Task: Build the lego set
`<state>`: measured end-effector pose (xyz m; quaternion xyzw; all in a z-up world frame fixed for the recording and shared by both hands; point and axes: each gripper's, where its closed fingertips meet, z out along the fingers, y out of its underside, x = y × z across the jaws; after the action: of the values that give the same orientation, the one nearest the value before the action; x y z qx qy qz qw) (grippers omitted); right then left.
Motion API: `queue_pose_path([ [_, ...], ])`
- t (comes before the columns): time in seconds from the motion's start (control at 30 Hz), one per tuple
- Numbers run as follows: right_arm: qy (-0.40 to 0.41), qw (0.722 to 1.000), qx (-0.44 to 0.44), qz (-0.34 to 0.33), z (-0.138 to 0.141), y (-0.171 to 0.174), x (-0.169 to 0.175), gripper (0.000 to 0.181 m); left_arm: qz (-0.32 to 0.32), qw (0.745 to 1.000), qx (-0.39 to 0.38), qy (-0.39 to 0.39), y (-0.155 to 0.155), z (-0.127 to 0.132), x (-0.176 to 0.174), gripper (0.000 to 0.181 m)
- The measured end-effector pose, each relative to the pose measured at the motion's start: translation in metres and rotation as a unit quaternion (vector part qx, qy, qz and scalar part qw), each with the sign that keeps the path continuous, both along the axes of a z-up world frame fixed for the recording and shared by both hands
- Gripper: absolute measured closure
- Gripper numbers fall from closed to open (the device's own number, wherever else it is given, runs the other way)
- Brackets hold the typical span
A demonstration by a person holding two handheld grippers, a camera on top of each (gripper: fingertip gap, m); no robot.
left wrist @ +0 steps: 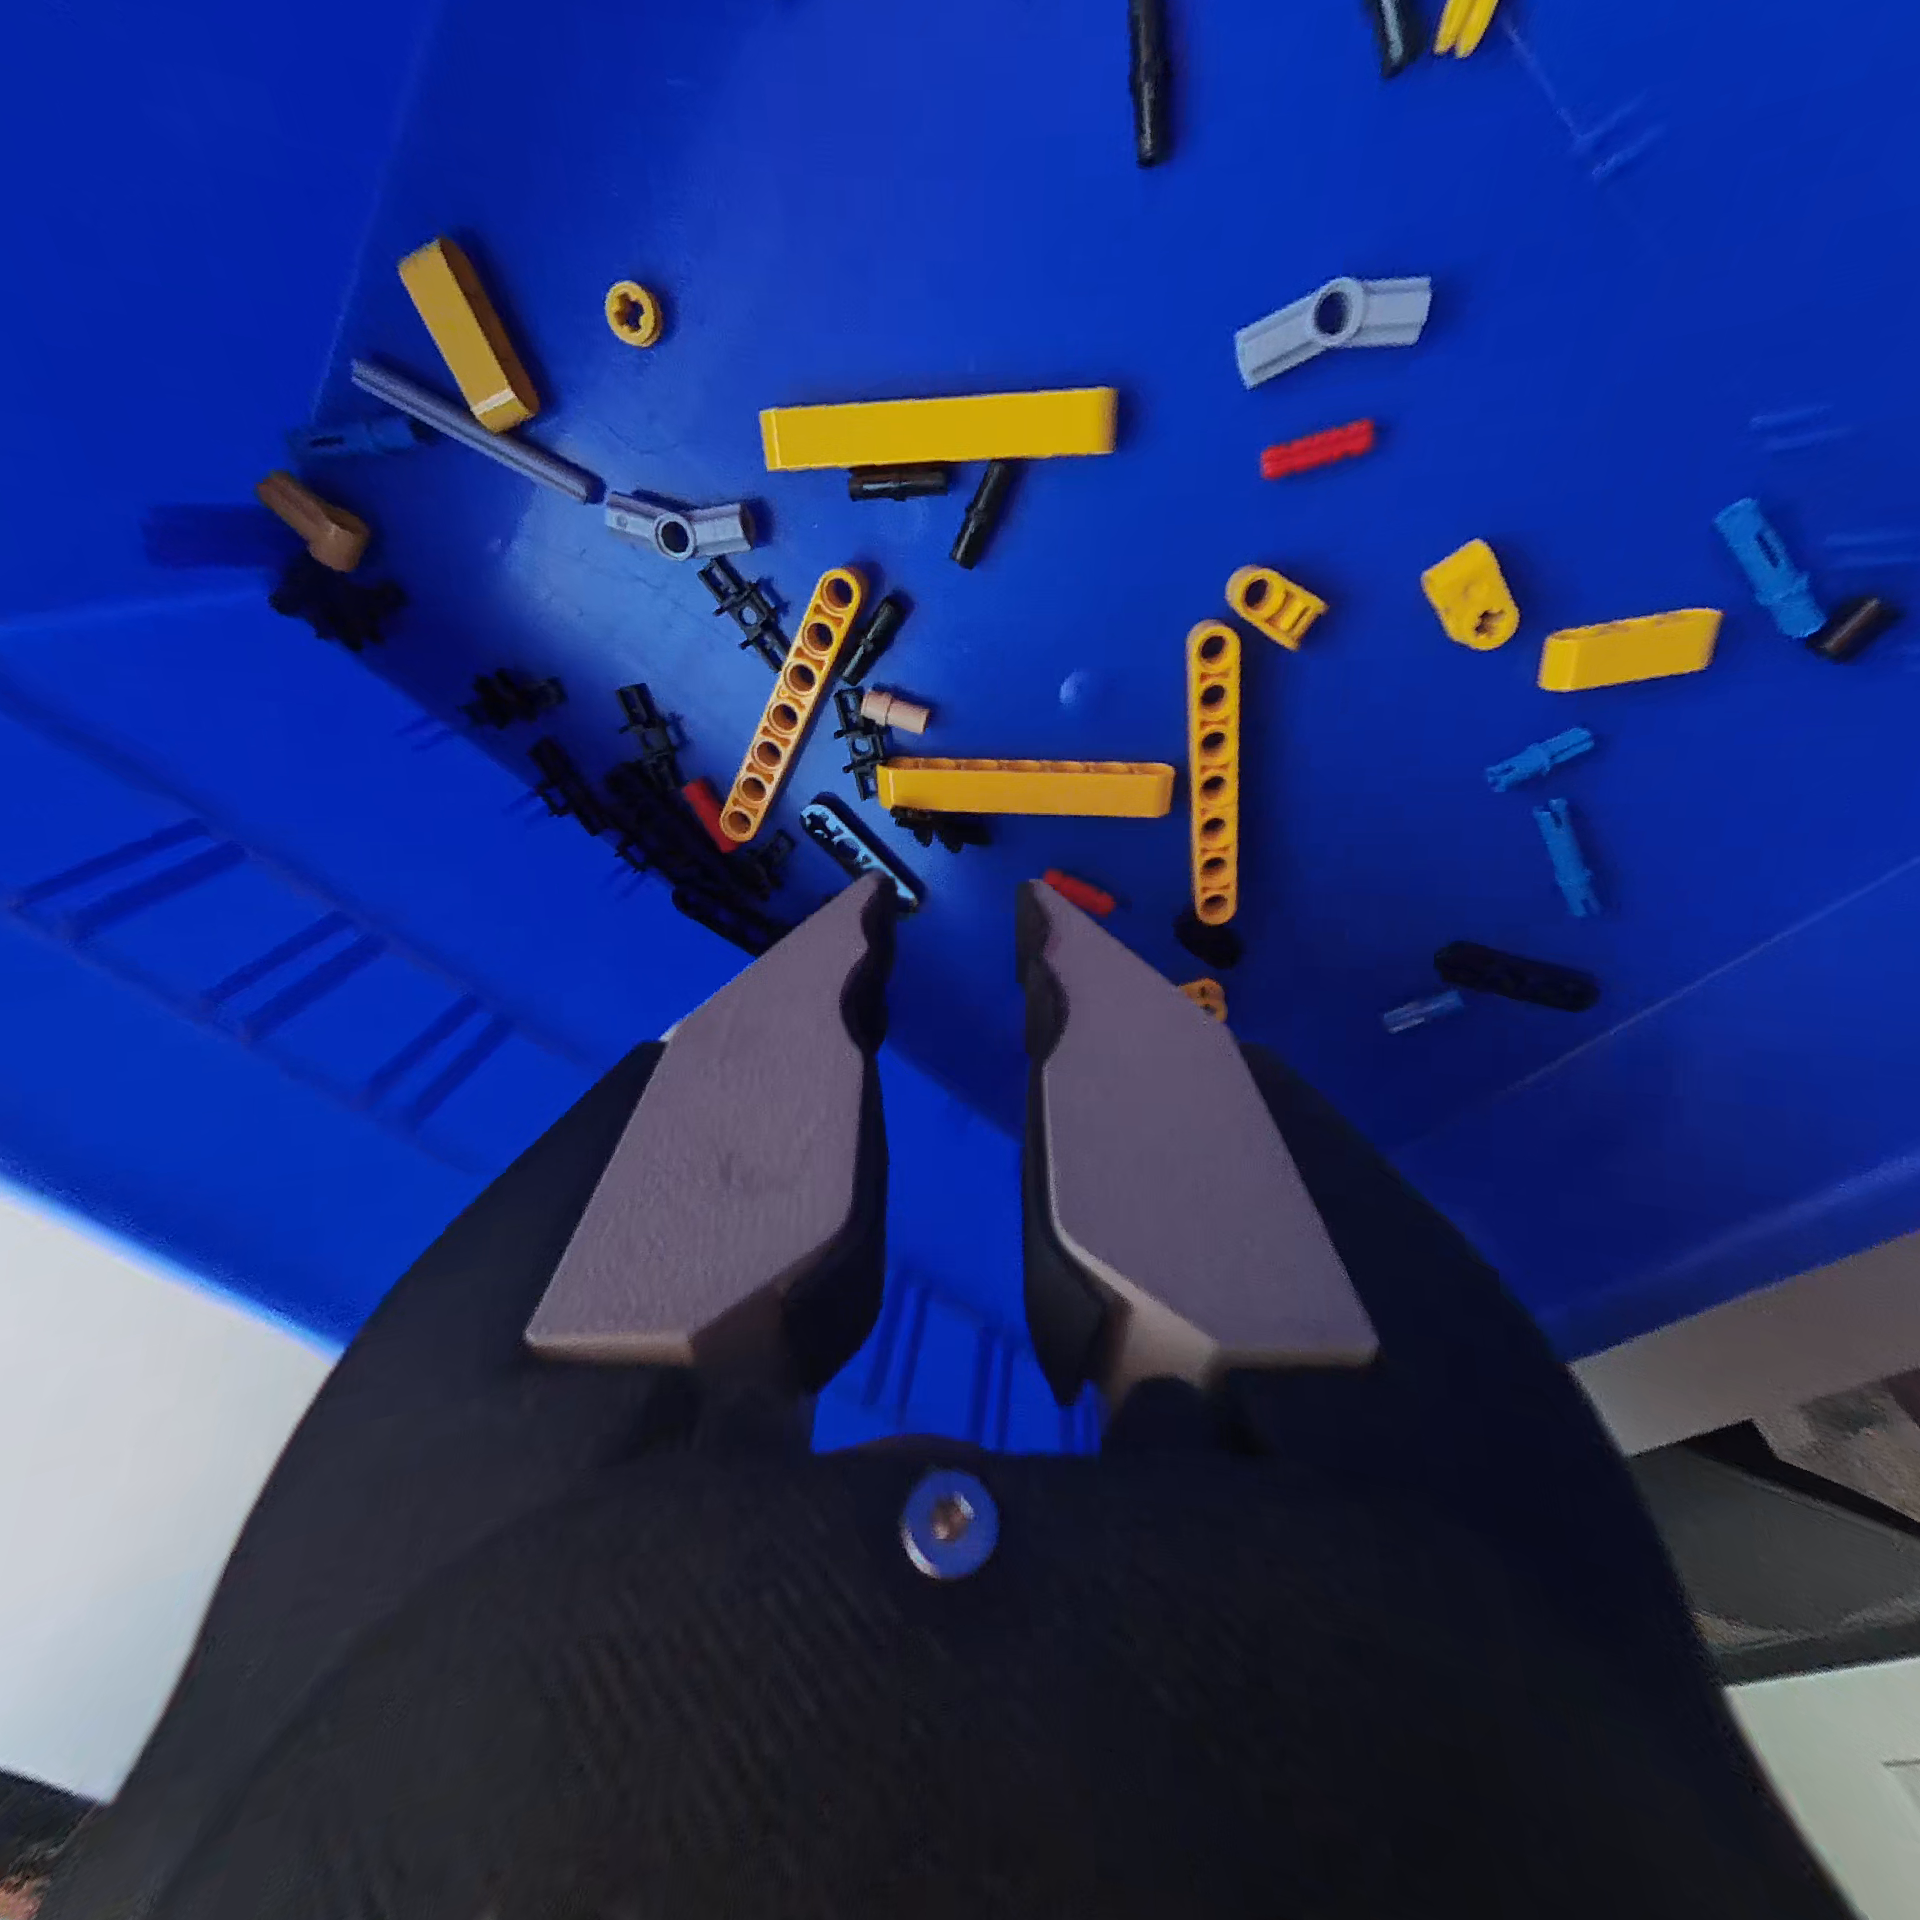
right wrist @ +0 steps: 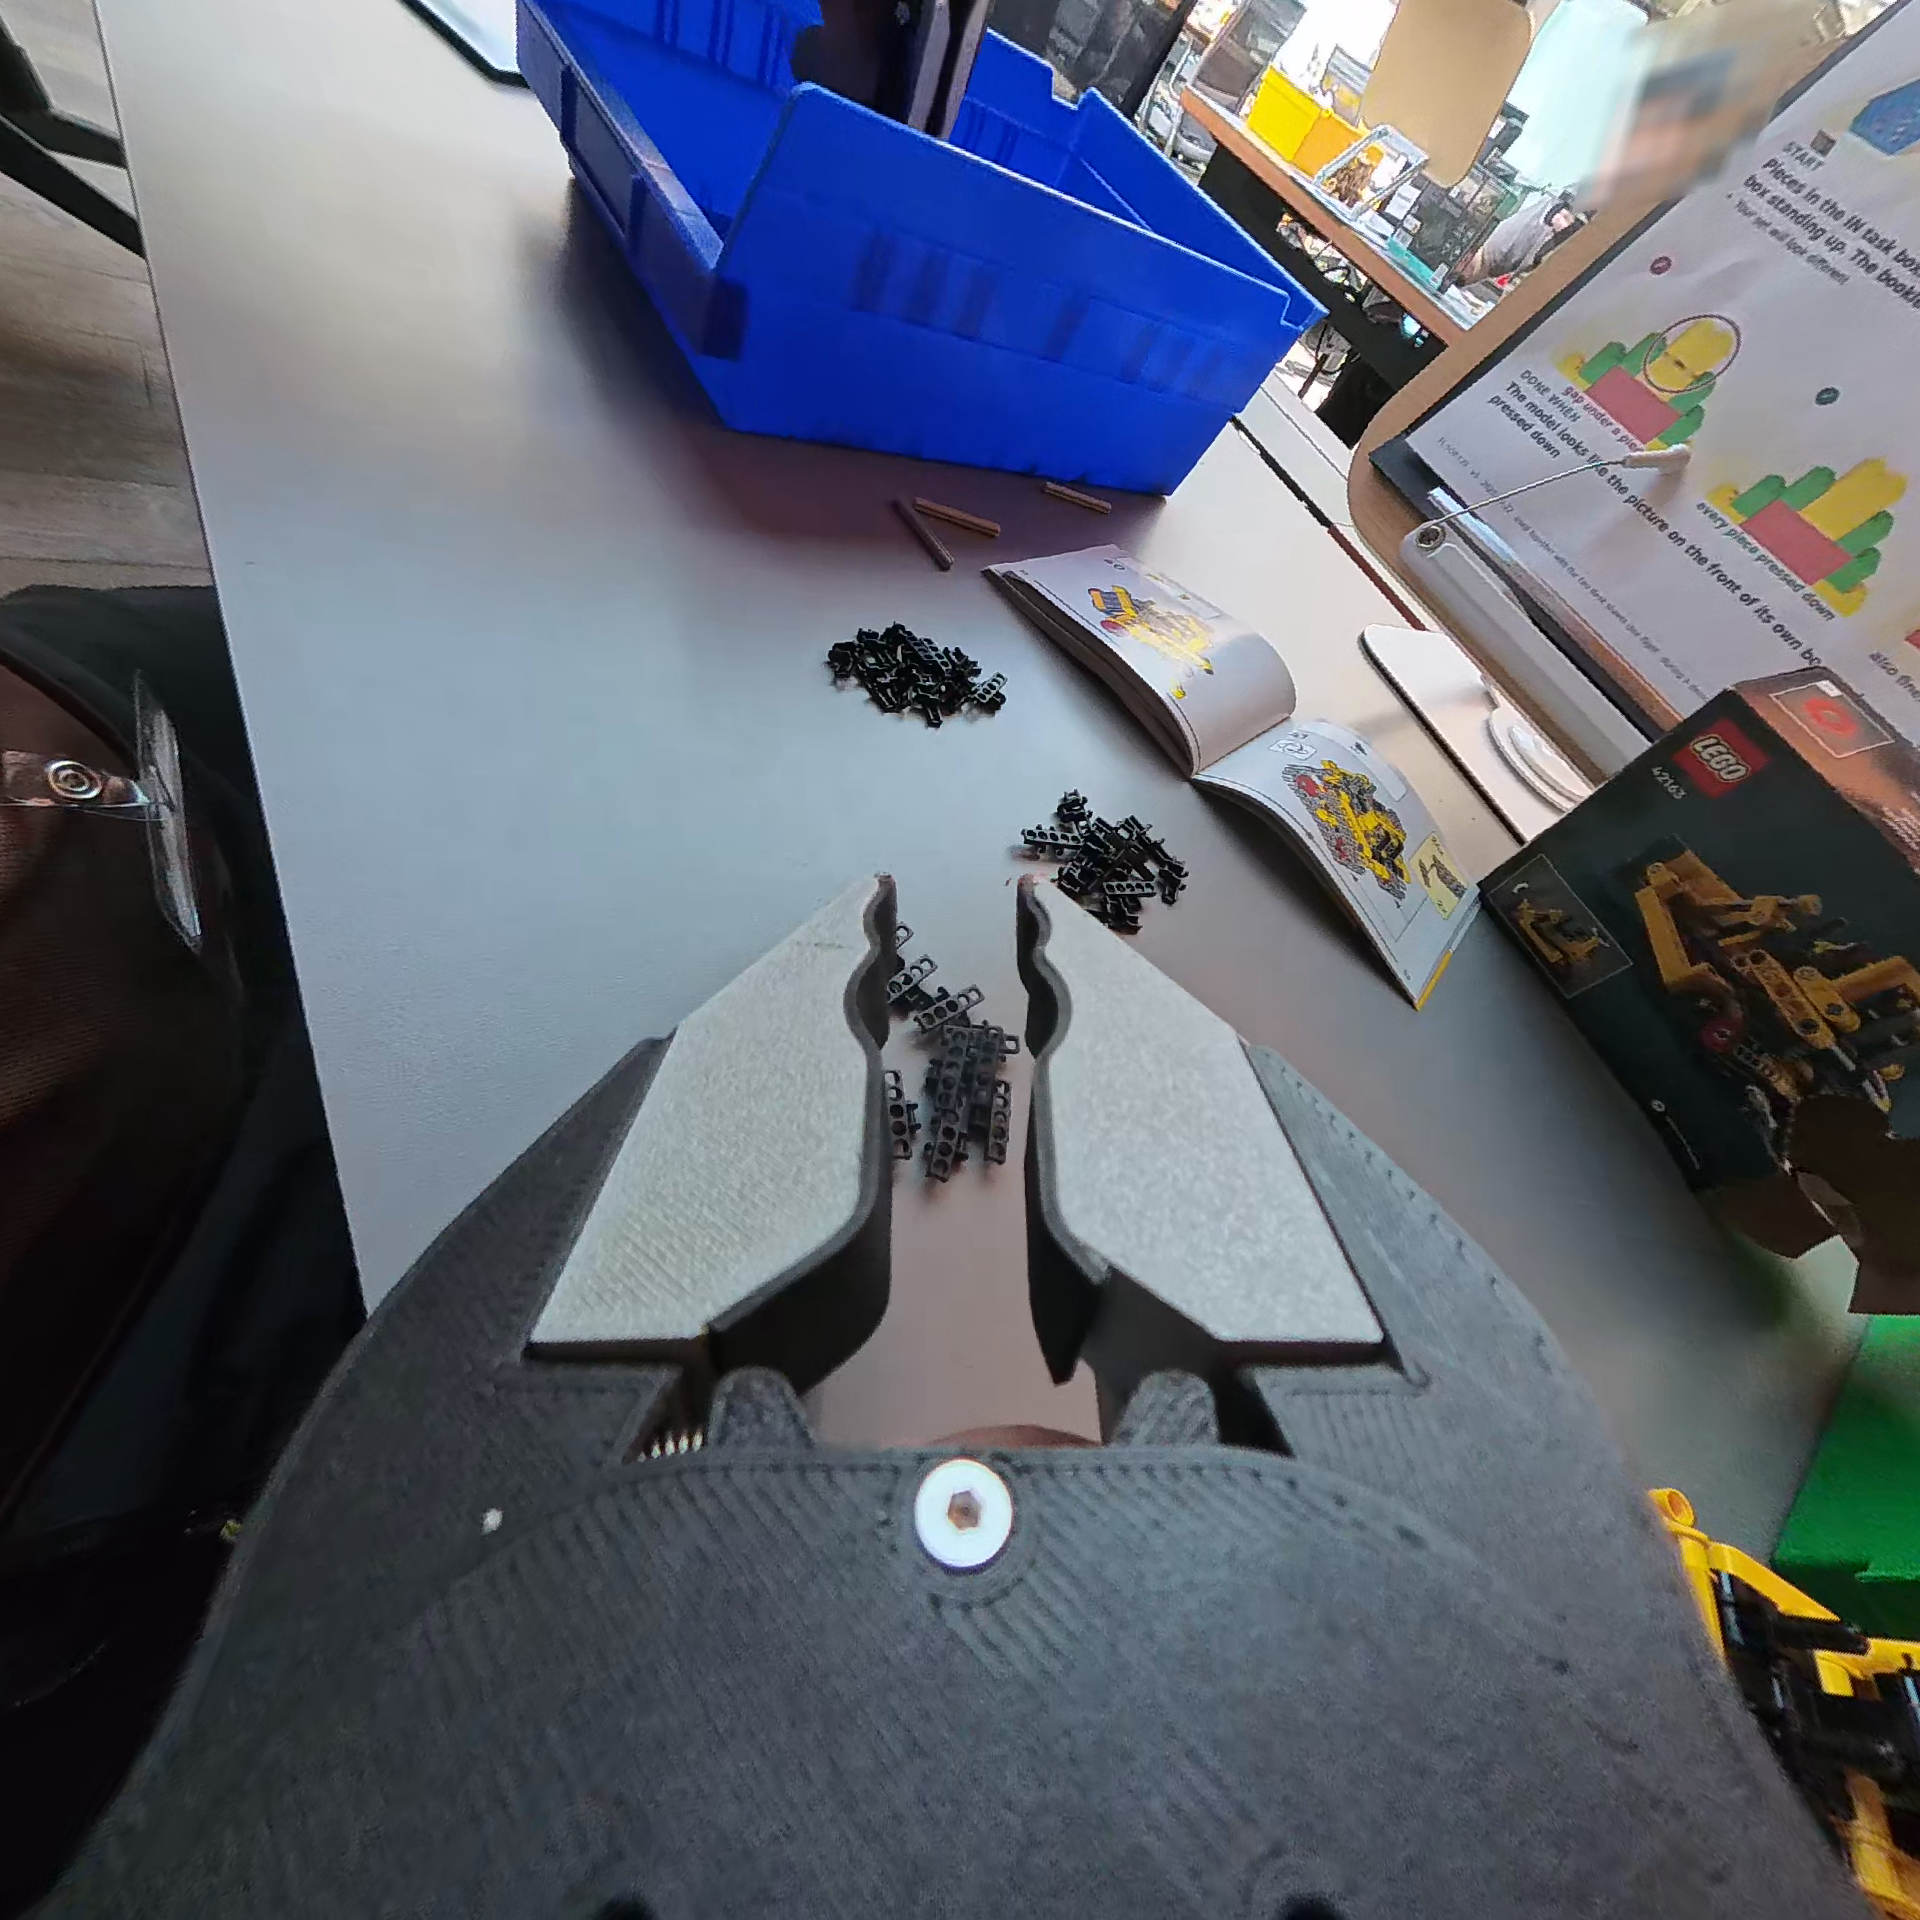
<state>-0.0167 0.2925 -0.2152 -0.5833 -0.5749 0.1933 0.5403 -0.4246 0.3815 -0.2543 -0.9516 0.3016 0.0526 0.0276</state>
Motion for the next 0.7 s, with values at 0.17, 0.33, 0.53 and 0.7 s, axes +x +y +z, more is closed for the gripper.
queue_pose_path([
  [0.17,0.001,1.000,-0.001,0.000,0.000,0.000,0.000,0.162,0.018,1.000,-0.011,-0.003,0.005,-0.008,-0.001,0.158],
  [0.33,0.001,1.000,-0.004,0.002,0.000,-0.001,0.000,0.163,0.017,1.000,-0.010,-0.007,0.009,-0.008,0.002,0.175],
  [0.53,0.000,1.000,-0.003,0.003,-0.001,-0.002,0.000,0.163,0.013,1.000,0.014,-0.009,0.011,-0.003,0.003,0.177],
  [0.7,0.005,1.000,-0.004,0.001,0.000,-0.001,0.001,0.163,0.008,0.998,0.065,-0.015,0.008,0.018,0.010,0.177],
])
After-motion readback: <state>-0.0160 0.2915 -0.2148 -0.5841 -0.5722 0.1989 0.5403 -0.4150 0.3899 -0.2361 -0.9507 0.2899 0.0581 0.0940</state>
